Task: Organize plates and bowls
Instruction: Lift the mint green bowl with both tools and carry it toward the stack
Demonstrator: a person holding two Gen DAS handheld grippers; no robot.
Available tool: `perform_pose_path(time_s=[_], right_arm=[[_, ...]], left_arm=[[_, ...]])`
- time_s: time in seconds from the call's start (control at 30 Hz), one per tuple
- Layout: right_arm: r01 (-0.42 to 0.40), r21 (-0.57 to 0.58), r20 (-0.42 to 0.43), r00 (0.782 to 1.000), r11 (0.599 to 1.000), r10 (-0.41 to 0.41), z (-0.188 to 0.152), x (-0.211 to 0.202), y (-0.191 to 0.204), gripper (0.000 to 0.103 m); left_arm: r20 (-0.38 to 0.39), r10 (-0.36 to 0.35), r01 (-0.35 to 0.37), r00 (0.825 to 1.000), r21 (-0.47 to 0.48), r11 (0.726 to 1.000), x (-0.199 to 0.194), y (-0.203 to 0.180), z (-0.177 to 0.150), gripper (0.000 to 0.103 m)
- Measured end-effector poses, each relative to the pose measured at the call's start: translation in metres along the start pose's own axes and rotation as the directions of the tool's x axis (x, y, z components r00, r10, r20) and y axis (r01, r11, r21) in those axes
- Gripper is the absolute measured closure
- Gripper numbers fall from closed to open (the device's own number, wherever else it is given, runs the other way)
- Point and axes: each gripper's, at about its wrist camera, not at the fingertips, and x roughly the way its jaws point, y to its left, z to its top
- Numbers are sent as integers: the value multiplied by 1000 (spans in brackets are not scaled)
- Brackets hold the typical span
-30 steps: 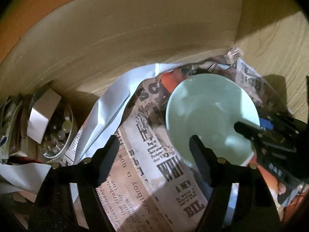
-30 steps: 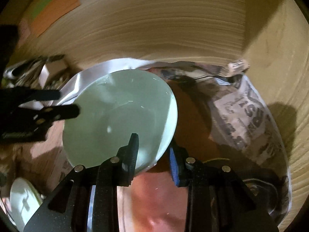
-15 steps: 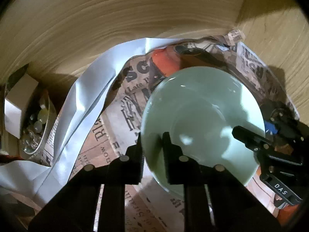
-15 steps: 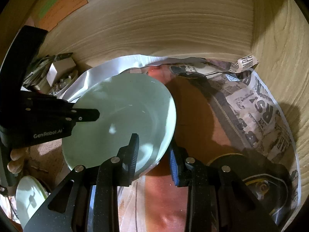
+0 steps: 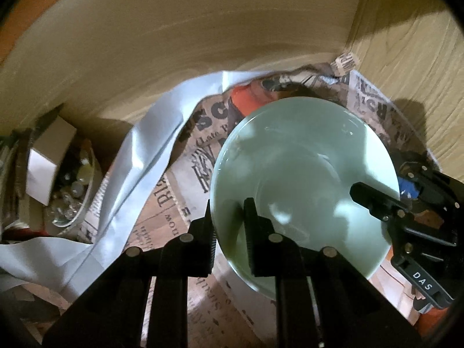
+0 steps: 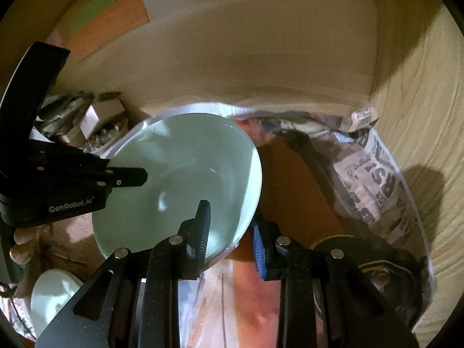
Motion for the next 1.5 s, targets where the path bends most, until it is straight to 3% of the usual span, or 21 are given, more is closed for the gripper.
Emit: perform_pose_path(time_s=[0.7,1.5], right_arm=[[-8,-47,169,985,999,16,-2,-75,46,79],[-96,-152,209,970,984,127,-25,-103,122,79]], left_arm=[[191,-16,23,981,-30,999,-95,8,-41,86],[286,43,1,957,-151,988,-172,47,-132,86]])
